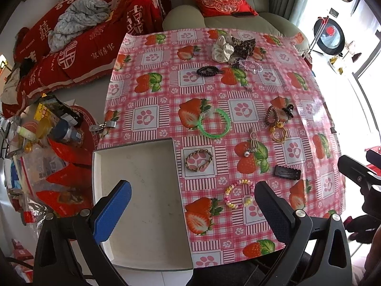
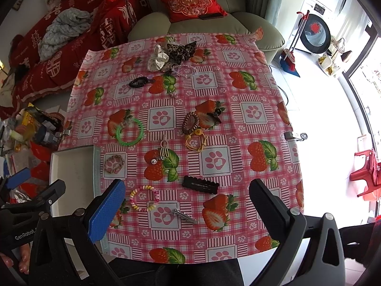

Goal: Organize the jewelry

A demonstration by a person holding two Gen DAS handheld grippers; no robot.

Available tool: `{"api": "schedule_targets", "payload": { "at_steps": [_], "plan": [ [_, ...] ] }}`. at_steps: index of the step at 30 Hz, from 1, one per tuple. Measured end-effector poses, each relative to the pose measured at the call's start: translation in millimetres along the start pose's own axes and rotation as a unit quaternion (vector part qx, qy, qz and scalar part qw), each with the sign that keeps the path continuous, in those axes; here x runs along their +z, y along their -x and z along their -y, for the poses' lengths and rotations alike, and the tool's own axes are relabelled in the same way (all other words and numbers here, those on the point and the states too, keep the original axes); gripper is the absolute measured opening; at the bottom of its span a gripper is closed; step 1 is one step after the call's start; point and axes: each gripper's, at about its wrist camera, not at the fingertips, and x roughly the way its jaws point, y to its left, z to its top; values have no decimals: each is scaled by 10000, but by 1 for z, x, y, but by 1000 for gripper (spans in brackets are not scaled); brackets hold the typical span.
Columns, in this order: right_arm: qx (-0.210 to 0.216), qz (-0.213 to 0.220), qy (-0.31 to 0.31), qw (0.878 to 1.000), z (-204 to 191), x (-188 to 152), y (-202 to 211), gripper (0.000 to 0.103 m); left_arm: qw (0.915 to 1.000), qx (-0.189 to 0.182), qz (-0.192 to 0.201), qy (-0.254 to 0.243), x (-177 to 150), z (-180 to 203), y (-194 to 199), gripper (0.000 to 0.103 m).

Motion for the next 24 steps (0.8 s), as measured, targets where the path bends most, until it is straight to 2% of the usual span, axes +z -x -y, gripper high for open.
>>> {"api": "schedule_targets", "payload": {
  "at_steps": [8, 12, 24],
  "plan": [
    [-16, -262, -75, 9996, 13, 3, -25, 103, 9997, 8, -222, -81, 6, 6, -31, 103],
    [-33, -431, -137, 9990, 25, 5, -44, 103, 9996, 156, -211, -105, 13, 10, -49, 103],
    [-142, -763, -291, 9966, 75, 28, -121, 103, 9997, 168, -165, -31, 57, 22, -116, 101]
  ]
}}
